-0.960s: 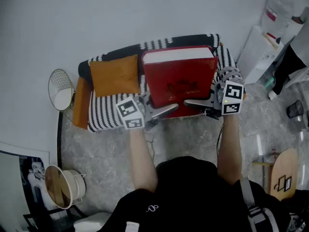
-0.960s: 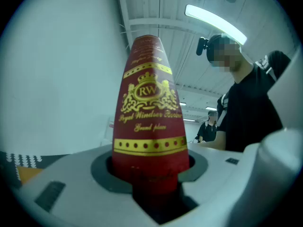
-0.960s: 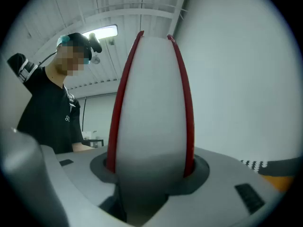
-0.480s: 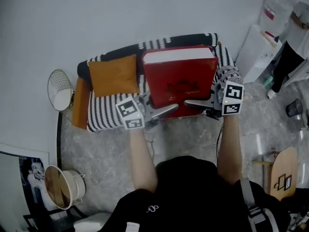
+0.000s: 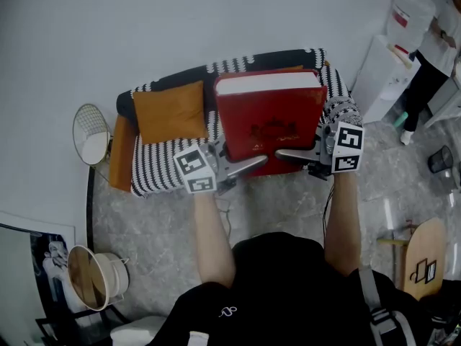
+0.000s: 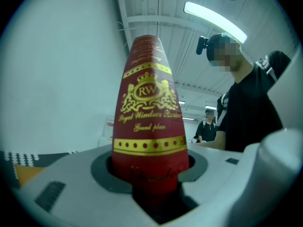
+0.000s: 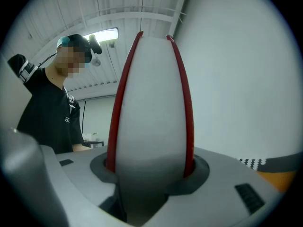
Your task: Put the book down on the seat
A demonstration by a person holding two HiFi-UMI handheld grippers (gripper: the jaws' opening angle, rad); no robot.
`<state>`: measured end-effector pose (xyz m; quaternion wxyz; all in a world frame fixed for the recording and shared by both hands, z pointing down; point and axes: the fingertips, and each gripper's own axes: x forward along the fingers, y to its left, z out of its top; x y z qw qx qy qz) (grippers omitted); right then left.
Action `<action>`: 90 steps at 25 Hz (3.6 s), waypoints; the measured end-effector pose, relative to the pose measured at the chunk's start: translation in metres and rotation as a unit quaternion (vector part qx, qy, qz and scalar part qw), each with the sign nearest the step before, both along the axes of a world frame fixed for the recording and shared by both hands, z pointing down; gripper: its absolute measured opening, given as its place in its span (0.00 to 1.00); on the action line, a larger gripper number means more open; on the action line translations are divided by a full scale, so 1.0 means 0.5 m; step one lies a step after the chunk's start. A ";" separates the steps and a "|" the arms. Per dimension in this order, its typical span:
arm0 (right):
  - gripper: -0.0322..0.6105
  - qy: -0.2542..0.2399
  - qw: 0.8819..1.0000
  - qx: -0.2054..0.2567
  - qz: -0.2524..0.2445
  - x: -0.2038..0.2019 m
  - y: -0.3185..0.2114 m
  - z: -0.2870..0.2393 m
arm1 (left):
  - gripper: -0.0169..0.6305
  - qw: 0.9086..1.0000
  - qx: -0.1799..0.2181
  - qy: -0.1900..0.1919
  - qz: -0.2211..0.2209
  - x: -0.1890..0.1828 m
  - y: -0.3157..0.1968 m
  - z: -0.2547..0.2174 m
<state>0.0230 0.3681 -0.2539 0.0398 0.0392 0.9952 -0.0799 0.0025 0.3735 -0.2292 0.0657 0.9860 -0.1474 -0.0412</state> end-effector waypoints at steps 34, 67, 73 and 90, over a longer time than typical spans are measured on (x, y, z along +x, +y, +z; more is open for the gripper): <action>0.43 -0.014 0.999 0.036 0.004 0.189 0.123 -0.030 | 0.37 0.999 0.037 -0.013 0.004 0.187 0.118 -0.032; 0.43 0.004 0.999 -0.018 0.032 0.164 -0.105 0.058 | 0.37 0.999 -0.020 0.005 0.038 0.163 -0.108 0.057; 0.43 0.009 0.998 -0.046 0.029 0.134 -0.154 0.096 | 0.37 0.998 -0.048 0.009 0.035 0.134 -0.153 0.095; 0.43 0.046 0.995 -0.092 0.008 -0.054 -0.343 0.145 | 0.37 0.995 -0.093 0.046 0.005 -0.051 -0.338 0.146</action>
